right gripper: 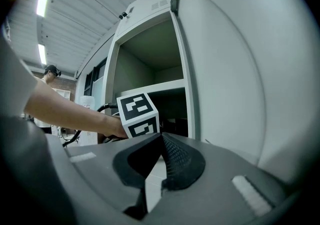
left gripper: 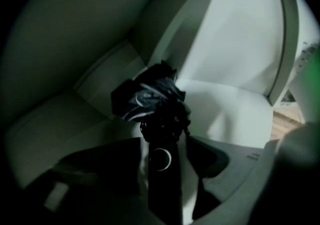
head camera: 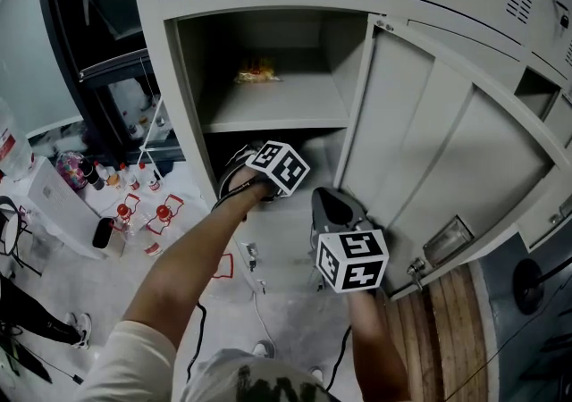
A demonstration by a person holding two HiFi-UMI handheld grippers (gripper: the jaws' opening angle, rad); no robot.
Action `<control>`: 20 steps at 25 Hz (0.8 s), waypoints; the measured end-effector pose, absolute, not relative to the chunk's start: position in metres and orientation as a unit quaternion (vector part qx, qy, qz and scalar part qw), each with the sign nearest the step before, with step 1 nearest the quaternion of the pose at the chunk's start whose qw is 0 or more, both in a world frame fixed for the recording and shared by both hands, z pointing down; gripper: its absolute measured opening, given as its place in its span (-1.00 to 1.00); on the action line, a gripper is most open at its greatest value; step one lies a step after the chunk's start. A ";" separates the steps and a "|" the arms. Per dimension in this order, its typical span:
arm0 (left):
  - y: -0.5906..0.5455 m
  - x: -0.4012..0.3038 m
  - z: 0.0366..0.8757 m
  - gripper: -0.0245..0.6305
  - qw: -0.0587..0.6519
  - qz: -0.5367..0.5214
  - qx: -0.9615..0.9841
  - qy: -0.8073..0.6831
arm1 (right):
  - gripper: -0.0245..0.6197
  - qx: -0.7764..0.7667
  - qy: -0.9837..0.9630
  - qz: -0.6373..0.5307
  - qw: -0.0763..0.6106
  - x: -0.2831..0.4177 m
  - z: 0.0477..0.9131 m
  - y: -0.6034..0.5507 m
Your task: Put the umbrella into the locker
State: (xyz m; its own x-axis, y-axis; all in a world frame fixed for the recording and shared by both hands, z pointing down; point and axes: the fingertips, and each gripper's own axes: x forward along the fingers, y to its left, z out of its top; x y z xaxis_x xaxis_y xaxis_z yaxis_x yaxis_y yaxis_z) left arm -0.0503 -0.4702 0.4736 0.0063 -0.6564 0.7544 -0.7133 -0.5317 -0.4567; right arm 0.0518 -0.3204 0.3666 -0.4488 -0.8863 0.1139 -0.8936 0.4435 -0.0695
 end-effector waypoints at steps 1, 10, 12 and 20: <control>-0.470 -0.048 0.472 0.04 0.027 0.505 0.715 -0.483 | -0.95 0.523 -0.849 0.061 0.030 0.052 0.367 -0.320; -0.454 -0.035 0.462 0.08 0.023 0.459 0.742 -0.488 | -0.95 0.512 -0.856 0.063 0.031 0.053 0.363 -0.309; -0.450 -0.035 0.457 0.08 0.021 0.447 0.745 -0.495 | -0.95 0.509 -0.858 0.063 0.032 0.053 0.362 -0.306; -0.424 -0.033 0.424 0.08 0.017 0.382 0.764 -0.519 | -0.95 0.491 -0.868 0.058 0.035 0.048 0.354 -0.289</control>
State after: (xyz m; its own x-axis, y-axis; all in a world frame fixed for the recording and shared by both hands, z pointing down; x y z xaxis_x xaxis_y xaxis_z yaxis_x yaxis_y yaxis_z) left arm -0.0325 -0.4245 0.4236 0.1691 -0.7798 0.6028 -0.8065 -0.4610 -0.3702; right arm 0.0476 -0.2895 0.3536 -0.5149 -0.8491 0.1182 -0.8572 0.5107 -0.0661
